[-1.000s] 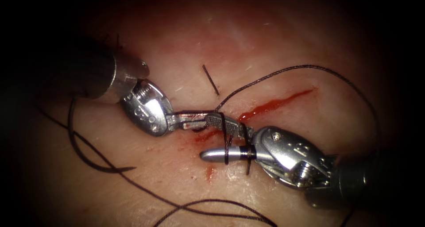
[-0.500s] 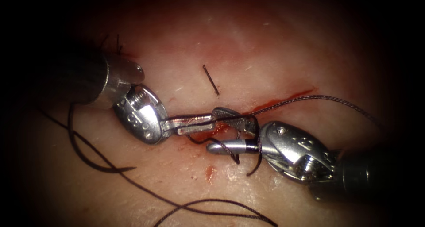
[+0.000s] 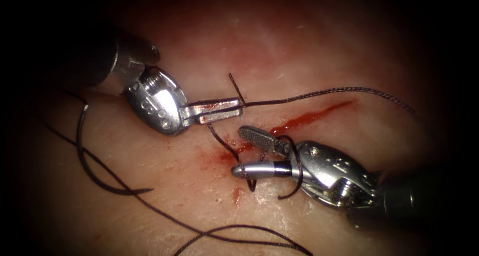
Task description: Wound Closure
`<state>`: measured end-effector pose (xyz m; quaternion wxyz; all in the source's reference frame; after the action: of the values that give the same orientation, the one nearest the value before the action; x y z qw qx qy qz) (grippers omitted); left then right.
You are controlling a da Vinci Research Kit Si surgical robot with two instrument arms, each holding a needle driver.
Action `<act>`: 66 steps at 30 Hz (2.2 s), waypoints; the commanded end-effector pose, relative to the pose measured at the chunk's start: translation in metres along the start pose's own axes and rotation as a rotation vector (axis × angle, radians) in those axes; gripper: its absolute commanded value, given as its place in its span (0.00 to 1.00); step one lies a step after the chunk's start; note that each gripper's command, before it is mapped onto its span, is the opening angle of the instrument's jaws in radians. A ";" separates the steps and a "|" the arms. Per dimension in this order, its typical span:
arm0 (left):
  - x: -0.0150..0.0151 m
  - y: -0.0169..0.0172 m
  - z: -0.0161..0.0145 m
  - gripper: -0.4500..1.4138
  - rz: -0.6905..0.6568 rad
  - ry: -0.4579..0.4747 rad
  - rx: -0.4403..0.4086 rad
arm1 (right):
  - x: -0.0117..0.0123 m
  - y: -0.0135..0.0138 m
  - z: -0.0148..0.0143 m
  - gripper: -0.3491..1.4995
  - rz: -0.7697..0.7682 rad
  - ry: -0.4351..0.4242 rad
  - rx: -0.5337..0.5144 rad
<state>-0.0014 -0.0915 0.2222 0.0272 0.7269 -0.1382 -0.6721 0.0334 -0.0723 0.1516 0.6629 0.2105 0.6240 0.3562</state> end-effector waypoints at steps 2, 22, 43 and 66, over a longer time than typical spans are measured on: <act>-0.0003 0.0004 0.0012 0.00 -0.002 -0.004 0.006 | -0.0016 -0.0010 0.0009 0.74 0.023 -0.031 0.021; -0.0021 -0.0004 0.0049 0.00 0.010 0.028 -0.006 | -0.0015 -0.0044 0.0039 0.69 0.018 -0.074 0.213; -0.0073 0.0023 0.0038 0.00 0.008 0.021 -0.012 | 0.0021 -0.0036 0.0024 0.67 0.017 0.227 0.164; 0.0003 0.0063 0.0000 0.00 -0.018 0.061 0.043 | 0.0009 -0.0004 -0.0002 0.67 -0.007 0.167 0.028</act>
<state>-0.0017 -0.0969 0.2226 0.0109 0.7489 -0.1466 -0.6462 0.0327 -0.0711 0.1504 0.6073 0.1844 0.6830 0.3615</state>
